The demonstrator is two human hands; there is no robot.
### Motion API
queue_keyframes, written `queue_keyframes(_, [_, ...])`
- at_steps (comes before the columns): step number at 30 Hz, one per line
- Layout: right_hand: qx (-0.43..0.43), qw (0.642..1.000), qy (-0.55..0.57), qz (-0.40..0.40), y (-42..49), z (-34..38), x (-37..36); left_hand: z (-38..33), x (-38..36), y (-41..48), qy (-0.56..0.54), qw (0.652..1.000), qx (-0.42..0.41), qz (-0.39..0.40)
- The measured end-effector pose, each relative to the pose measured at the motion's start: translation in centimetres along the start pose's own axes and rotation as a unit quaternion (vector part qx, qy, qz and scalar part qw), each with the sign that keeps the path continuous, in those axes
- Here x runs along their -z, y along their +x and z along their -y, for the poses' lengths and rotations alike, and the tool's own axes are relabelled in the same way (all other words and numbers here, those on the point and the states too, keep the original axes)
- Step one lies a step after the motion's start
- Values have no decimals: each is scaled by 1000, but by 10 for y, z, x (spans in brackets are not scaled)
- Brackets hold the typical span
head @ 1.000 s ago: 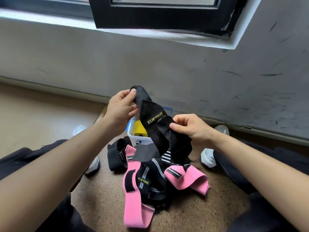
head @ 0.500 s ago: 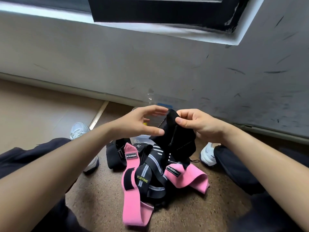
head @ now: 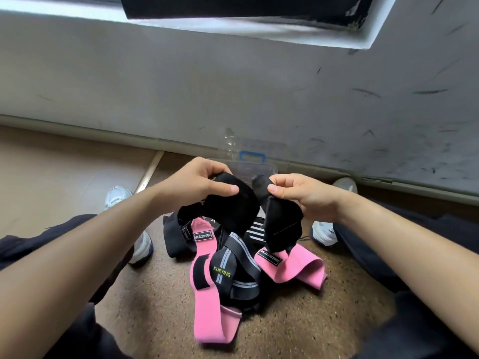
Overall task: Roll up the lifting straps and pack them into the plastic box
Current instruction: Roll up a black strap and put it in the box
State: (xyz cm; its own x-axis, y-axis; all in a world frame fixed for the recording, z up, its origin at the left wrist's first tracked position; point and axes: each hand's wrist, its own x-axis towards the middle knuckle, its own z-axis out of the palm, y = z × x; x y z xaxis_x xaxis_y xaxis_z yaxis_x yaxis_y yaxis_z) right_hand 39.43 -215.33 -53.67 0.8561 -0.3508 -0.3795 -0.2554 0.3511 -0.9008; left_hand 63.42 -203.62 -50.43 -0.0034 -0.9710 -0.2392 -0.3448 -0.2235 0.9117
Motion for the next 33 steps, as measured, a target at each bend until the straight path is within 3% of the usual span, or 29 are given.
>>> queue_keyframes(5, [-15, 1000, -13, 8, -1, -6, 10, -7, 19, -8, -140, 988, -23, -59])
queue_keyframes(8, [16, 999, -36, -23, 0, -2, 7, -4, 31, -10, -141, 988, -7, -65])
queue_keyframes(12, [76, 988, -116, -71, -5, 10, 3, 7, 35, -11, -49, 999, 6, -17])
queue_keyframes(19, [78, 965, -234, -88, -11, 18, -2, 3, 2, -11, -83, 991, 15, 100])
queue_keyframes(22, [72, 960, -245, -119, -7, 13, 6, 9, 0, -7, -95, 993, 27, 65])
queue_keyframes(27, [140, 902, -278, -299, -6, 15, 30, 29, 19, -6, -63, 994, 89, -30])
queue_keyframes(29, [144, 910, -218, -321, -11, 17, 34, 34, 21, -7, -73, 991, 93, -62])
queue_keyframes(33, [128, 941, -140, -281, -10, 19, 7, 32, 9, -6, -129, 983, 83, -98])
